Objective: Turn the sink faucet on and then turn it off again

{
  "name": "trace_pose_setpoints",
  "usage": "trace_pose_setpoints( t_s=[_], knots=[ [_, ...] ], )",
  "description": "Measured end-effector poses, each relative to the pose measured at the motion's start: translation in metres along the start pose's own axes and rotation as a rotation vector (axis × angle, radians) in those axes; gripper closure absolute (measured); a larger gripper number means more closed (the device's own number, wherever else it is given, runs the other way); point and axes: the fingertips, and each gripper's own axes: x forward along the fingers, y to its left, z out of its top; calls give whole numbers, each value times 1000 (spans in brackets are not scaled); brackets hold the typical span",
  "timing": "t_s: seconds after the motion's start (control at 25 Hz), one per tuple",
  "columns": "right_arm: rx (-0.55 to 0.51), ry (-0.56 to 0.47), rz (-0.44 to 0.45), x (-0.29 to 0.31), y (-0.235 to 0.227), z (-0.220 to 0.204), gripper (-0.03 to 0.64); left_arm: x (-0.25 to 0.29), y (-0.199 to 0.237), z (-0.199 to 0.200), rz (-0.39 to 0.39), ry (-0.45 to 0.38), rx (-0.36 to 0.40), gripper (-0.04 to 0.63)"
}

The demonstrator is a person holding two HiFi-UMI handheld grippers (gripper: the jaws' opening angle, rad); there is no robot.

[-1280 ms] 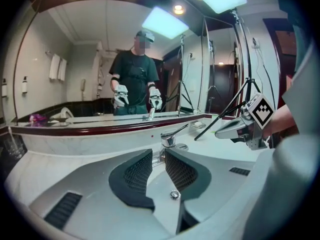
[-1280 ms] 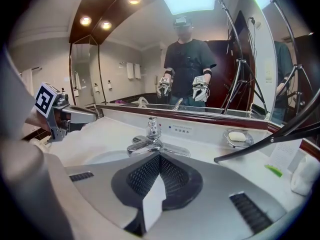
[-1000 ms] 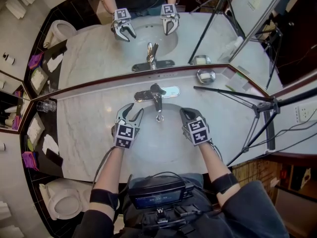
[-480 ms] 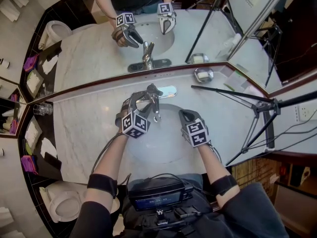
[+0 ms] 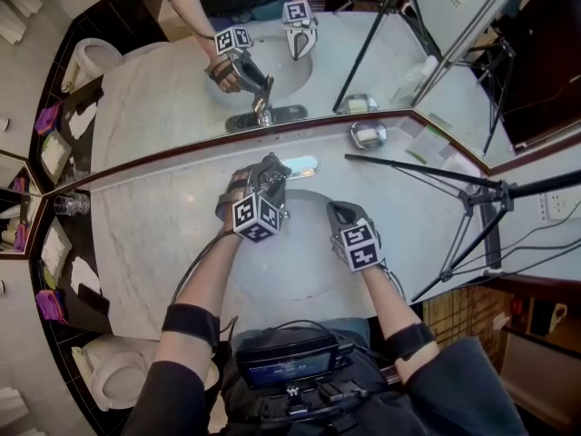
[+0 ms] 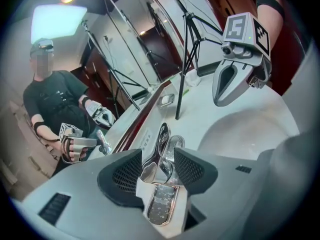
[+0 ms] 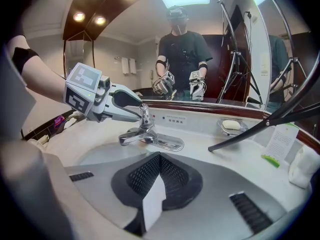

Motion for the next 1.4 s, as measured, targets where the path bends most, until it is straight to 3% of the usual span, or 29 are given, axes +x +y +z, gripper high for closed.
trace_pose_setpoints(
  t_s=[0.2, 0.48, 0.72, 1.4],
  knots=[
    [9, 3, -3, -1, -2, -3, 598, 12, -12, 0, -45, 24, 62, 418],
    [17, 12, 0, 2, 0, -7, 598, 13, -12, -1, -48, 39, 124, 459],
    [7, 10, 16, 12, 6, -11, 598, 14, -14, -1, -38, 48, 117, 476],
    [5, 8, 32, 12, 13, 1, 598, 15, -16, -1, -28, 75, 202, 512]
  ],
)
